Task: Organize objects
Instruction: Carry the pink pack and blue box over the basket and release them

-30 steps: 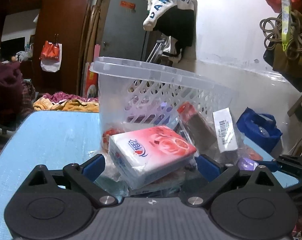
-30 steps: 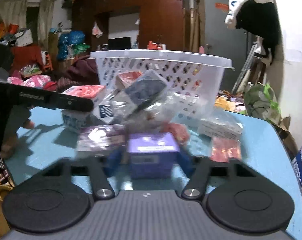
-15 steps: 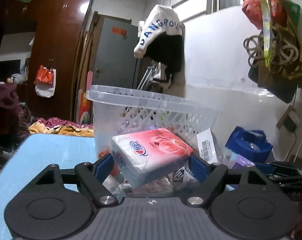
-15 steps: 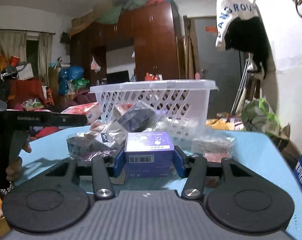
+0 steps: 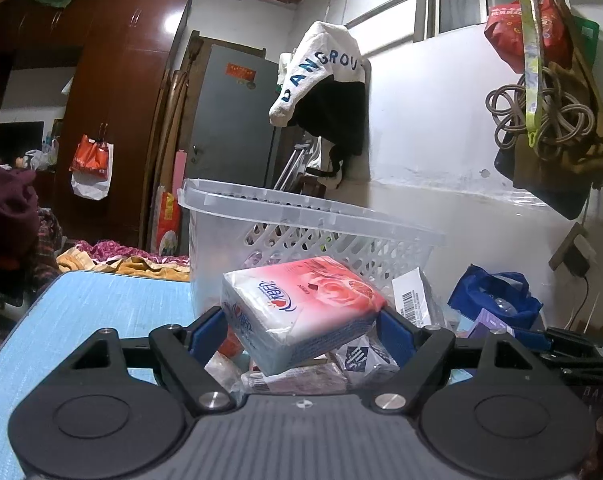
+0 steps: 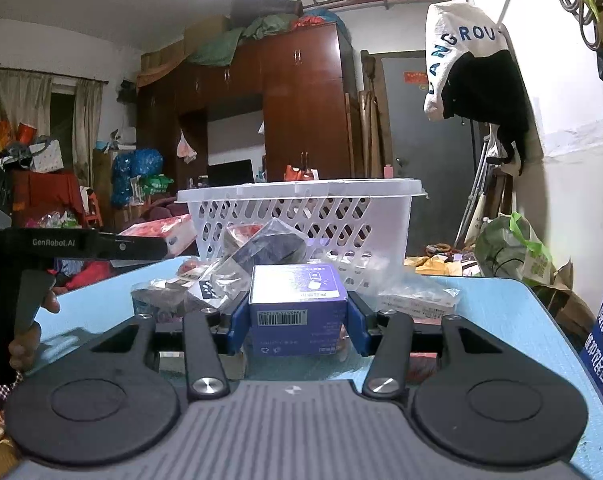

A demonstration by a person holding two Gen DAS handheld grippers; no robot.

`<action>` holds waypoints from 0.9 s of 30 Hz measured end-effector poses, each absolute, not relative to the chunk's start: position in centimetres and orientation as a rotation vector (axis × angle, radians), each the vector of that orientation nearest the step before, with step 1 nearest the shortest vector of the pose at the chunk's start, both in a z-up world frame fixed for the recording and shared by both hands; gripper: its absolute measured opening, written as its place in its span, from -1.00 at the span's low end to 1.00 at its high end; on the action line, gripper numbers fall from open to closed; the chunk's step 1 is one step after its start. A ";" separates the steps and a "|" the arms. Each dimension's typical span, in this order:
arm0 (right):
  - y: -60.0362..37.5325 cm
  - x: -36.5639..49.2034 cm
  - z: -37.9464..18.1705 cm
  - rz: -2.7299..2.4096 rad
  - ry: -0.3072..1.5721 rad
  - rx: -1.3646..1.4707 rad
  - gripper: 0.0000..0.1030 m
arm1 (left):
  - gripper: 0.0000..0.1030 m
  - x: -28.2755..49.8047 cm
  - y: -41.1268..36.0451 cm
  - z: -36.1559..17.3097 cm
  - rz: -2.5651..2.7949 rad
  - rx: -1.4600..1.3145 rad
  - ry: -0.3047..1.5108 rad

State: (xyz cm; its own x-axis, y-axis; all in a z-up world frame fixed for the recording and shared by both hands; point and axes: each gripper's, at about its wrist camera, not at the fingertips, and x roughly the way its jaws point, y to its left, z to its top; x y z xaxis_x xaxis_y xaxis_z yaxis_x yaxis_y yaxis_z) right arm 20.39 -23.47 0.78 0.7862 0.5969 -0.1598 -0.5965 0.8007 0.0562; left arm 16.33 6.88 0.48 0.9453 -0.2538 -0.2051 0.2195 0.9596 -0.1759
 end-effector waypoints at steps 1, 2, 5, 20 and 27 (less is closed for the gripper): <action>-23.5 20.4 0.8 0.644 0.171 0.010 0.03 | 0.63 16.3 6.9 0.5 -0.241 -0.153 0.224; -23.7 20.4 0.8 0.643 0.170 0.020 0.03 | 0.63 16.0 7.1 0.5 -0.244 -0.161 0.209; -24.2 20.4 1.9 0.663 0.159 0.063 0.03 | 0.63 14.7 8.0 1.2 -0.293 -0.242 0.137; -15.3 32.9 13.0 0.579 0.327 -0.179 0.06 | 0.67 29.1 5.8 9.4 -0.255 -0.239 0.391; -19.8 27.2 12.7 0.604 0.168 -0.084 1.00 | 1.00 25.1 6.3 9.4 -0.237 -0.211 0.293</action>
State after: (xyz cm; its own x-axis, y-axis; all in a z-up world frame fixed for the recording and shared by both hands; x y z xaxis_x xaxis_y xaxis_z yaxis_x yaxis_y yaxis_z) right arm 27.21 -19.77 12.70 0.8102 0.5573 -0.1813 -0.5710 0.8204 -0.0299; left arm 25.07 6.31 9.39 0.9300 -0.2599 -0.2598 0.1990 0.9505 -0.2387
